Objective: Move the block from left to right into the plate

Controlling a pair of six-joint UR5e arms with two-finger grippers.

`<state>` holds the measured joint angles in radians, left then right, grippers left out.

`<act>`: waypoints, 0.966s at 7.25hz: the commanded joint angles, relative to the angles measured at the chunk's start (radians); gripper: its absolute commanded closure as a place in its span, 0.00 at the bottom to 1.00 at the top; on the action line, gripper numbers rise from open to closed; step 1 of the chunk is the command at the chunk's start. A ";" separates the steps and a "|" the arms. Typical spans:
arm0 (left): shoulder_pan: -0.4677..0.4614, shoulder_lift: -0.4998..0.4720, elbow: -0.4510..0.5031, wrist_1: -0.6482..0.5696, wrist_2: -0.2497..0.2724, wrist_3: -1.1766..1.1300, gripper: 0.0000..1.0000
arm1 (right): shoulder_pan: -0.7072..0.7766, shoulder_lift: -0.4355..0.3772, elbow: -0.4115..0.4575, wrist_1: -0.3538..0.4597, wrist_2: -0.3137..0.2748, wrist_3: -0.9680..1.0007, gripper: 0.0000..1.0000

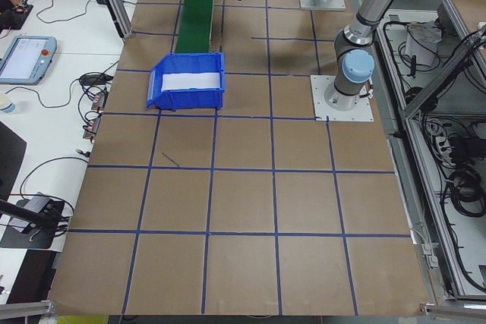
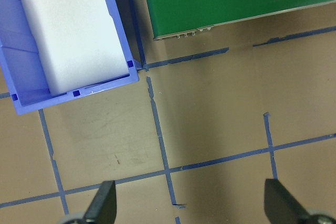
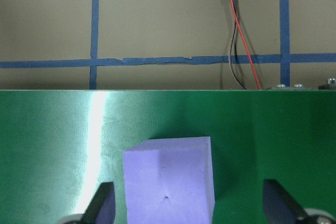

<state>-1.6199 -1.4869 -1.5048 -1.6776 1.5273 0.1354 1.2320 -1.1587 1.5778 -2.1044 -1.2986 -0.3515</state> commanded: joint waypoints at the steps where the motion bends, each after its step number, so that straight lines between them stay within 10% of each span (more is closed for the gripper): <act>1: 0.000 0.000 0.000 -0.001 0.002 0.001 0.00 | 0.001 0.048 0.001 -0.023 -0.016 -0.070 0.00; 3: 0.000 0.002 0.000 -0.001 0.002 0.004 0.00 | 0.000 0.062 0.037 -0.026 -0.112 -0.066 0.03; 5: 0.000 0.002 0.000 -0.001 0.002 0.006 0.00 | -0.002 0.056 0.036 -0.049 -0.204 -0.005 0.72; 7: 0.000 0.002 0.000 -0.001 0.004 0.007 0.00 | -0.015 0.015 0.033 -0.051 -0.217 0.022 0.92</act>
<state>-1.6199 -1.4849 -1.5048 -1.6782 1.5303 0.1419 1.2259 -1.1183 1.6116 -2.1535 -1.5027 -0.3398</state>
